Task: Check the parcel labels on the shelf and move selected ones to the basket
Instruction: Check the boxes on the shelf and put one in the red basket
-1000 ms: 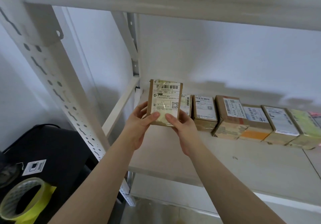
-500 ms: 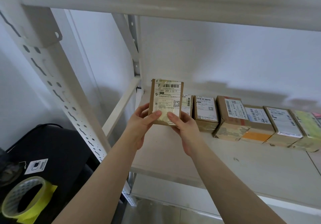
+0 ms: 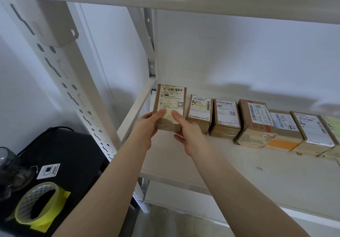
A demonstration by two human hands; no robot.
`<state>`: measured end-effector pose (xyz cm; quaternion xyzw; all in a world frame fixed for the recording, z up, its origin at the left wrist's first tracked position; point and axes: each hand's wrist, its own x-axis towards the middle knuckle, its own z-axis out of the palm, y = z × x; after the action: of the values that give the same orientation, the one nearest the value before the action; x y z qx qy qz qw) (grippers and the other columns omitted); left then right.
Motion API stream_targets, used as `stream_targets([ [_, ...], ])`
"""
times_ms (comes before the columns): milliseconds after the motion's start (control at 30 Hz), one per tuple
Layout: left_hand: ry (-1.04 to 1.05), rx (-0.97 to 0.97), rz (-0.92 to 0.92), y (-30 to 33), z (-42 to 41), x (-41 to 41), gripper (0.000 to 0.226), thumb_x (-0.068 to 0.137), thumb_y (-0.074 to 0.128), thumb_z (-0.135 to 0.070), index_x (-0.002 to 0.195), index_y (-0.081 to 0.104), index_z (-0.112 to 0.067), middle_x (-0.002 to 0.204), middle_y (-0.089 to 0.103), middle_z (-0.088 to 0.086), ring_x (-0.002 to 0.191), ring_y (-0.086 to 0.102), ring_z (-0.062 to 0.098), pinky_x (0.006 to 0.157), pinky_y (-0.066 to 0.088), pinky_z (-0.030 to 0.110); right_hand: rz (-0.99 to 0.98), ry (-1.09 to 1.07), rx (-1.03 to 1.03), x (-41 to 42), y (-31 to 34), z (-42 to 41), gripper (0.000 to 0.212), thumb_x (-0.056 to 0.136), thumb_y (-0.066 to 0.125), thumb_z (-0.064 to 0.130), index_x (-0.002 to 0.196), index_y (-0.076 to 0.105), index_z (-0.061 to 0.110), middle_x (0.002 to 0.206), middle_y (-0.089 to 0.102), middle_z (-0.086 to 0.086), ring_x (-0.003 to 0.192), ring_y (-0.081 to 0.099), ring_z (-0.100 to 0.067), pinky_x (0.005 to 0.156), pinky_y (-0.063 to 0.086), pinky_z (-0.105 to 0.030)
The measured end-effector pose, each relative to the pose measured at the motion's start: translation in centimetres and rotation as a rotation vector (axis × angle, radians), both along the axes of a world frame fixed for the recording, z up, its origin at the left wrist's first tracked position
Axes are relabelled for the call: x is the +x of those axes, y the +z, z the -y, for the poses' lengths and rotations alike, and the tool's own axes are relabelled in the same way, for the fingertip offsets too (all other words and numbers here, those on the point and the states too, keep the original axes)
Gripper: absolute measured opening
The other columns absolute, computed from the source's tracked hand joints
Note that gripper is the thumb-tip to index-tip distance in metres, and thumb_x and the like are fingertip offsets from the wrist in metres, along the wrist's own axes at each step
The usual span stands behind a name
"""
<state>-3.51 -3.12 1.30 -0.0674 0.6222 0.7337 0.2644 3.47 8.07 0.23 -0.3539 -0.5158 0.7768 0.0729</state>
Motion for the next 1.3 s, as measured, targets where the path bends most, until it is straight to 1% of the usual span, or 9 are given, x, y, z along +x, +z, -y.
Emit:
stream_targets([
  [167, -0.018, -0.052, 0.014, -0.6, -0.5, -1.4, 0.022, 0.081, 0.076, -0.029, 0.091, 0.065, -0.013, 0.090, 0.069, 0.001, 0.081, 0.059, 0.012, 0.072, 0.046, 0.019, 0.102, -0.054, -0.044, -2.8, -0.3, 0.8, 0.084, 0.074, 0.079, 0.052, 0.139, 0.048, 0.009, 0.132, 0.058, -0.006, 0.118, 0.053, -0.025, 0.095, 0.048, -0.038],
  [333, -0.005, -0.073, 0.025, -1.8, -1.1, -2.9, 0.027, 0.081, 0.076, -0.026, 0.097, 0.060, -0.013, 0.086, 0.066, -0.001, 0.078, 0.059, 0.011, 0.069, 0.044, 0.019, 0.179, -0.094, -0.063, -5.0, -1.1, 1.0, 0.085, 0.075, 0.075, 0.058, 0.139, 0.049, 0.010, 0.132, 0.057, -0.007, 0.117, 0.053, -0.027, 0.098, 0.048, -0.041],
  [500, 0.025, -0.111, 0.046, -3.1, -2.3, -4.2, 0.027, 0.078, 0.079, -0.028, 0.092, 0.063, -0.012, 0.090, 0.069, 0.004, 0.087, 0.064, 0.020, 0.078, 0.046, 0.026, 0.191, -0.136, -0.076, -6.3, -1.7, 1.3, 0.077, 0.078, 0.072, 0.059, 0.134, 0.053, 0.010, 0.128, 0.060, -0.007, 0.104, 0.052, -0.024, 0.094, 0.043, -0.038],
  [600, 0.011, -0.125, 0.053, -3.8, -3.1, -4.5, 0.022, 0.078, 0.078, -0.029, 0.086, 0.065, -0.013, 0.083, 0.070, 0.002, 0.076, 0.065, 0.016, 0.068, 0.049, 0.024, 0.196, -0.162, -0.093, -6.7, -2.3, 1.2, 0.075, 0.076, 0.076, 0.056, 0.131, 0.057, 0.009, 0.125, 0.063, -0.004, 0.107, 0.055, -0.024, 0.092, 0.042, -0.035],
  [733, 0.037, -0.186, 0.063, -4.9, -3.9, -4.7, 0.049, 0.063, 0.082, -0.043, 0.101, 0.069, -0.014, 0.095, 0.073, 0.006, 0.090, 0.070, 0.026, 0.088, 0.056, 0.038, 0.194, -0.216, -0.113, -7.0, -3.0, 0.9, 0.072, 0.081, 0.075, 0.048, 0.135, 0.054, 0.006, 0.131, 0.061, -0.008, 0.113, 0.057, -0.026, 0.090, 0.042, -0.032],
  [833, 0.042, -0.229, 0.070, -6.8, -4.2, -5.2, 0.071, 0.044, 0.078, -0.062, 0.101, 0.070, -0.021, 0.096, 0.074, 0.003, 0.098, 0.067, 0.028, 0.091, 0.054, 0.042, 0.206, -0.221, -0.090, -6.9, -3.3, 0.7, 0.075, 0.083, 0.074, 0.046, 0.138, 0.050, 0.001, 0.133, 0.060, -0.013, 0.119, 0.057, -0.029, 0.087, 0.041, -0.031],
  [1033, 0.042, -0.206, 0.071, -4.9, -3.8, -4.3, 0.050, 0.076, 0.078, -0.039, 0.114, 0.065, -0.009, 0.106, 0.071, 0.009, 0.098, 0.068, 0.028, 0.095, 0.053, 0.041, 0.206, -0.248, -0.028, -6.9, -3.5, 0.6, 0.075, 0.081, 0.077, 0.042, 0.135, 0.048, -0.002, 0.136, 0.058, -0.017, 0.123, 0.055, -0.032, 0.089, 0.041, -0.034],
  [1200, 0.054, -0.191, 0.083, -5.2, -4.0, -4.3, 0.048, 0.075, 0.079, -0.037, 0.112, 0.066, -0.010, 0.104, 0.072, 0.008, 0.097, 0.068, 0.027, 0.095, 0.053, 0.040, 0.221, -0.237, -0.013, -6.9, -3.5, 0.6, 0.076, 0.081, 0.077, 0.044, 0.134, 0.048, -0.003, 0.135, 0.058, -0.017, 0.122, 0.055, -0.032, 0.090, 0.041, -0.033],
  [1300, 0.044, -0.190, 0.087, -5.7, -4.3, -4.5, 0.045, 0.065, 0.080, -0.044, 0.098, 0.069, -0.015, 0.097, 0.074, 0.005, 0.093, 0.069, 0.027, 0.093, 0.054, 0.041, 0.227, -0.231, -0.017, -6.5, -3.3, 0.4, 0.076, 0.082, 0.076, 0.044, 0.135, 0.048, -0.003, 0.134, 0.059, -0.016, 0.121, 0.055, -0.031, 0.089, 0.042, -0.033],
])
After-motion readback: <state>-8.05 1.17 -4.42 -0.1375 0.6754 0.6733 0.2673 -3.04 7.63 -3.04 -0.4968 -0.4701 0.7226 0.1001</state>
